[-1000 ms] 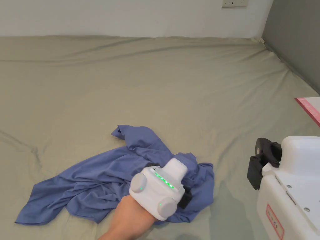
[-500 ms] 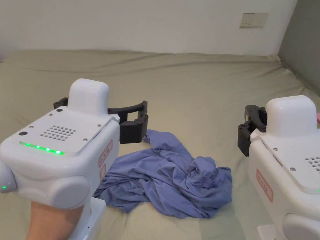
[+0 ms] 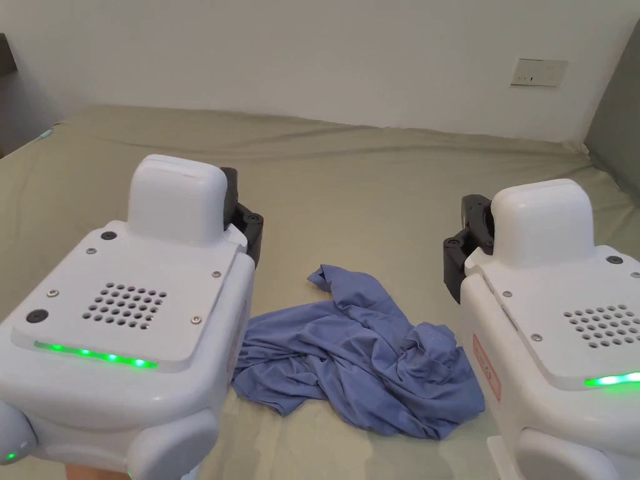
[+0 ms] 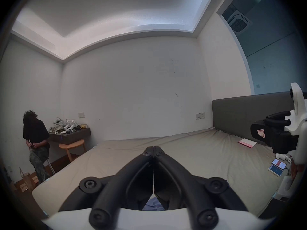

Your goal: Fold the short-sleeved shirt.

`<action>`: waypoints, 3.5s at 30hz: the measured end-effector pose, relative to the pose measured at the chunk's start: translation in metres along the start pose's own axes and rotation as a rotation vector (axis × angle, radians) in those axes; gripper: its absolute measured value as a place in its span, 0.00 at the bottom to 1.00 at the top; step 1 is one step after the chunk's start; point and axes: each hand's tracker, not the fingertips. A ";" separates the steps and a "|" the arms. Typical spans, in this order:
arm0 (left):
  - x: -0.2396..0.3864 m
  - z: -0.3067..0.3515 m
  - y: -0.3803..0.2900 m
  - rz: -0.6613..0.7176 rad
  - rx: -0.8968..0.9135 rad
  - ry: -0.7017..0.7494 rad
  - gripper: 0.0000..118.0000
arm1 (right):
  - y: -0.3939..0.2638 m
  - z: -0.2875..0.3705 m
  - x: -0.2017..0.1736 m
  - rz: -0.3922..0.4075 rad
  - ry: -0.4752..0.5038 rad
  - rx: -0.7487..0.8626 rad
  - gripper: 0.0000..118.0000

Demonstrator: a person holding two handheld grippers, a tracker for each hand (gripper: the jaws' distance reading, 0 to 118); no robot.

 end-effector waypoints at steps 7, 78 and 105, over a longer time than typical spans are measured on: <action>-0.005 0.002 0.009 0.008 0.016 0.028 0.00 | 0.003 0.001 0.000 0.004 0.006 0.005 0.01; -0.110 -0.121 -0.157 0.029 -0.582 0.103 0.00 | -0.196 -0.232 0.130 -0.131 0.113 -0.762 0.06; -0.201 -0.097 0.101 0.032 -0.159 0.206 0.00 | 0.070 -0.085 0.252 -0.349 -0.019 -0.217 0.06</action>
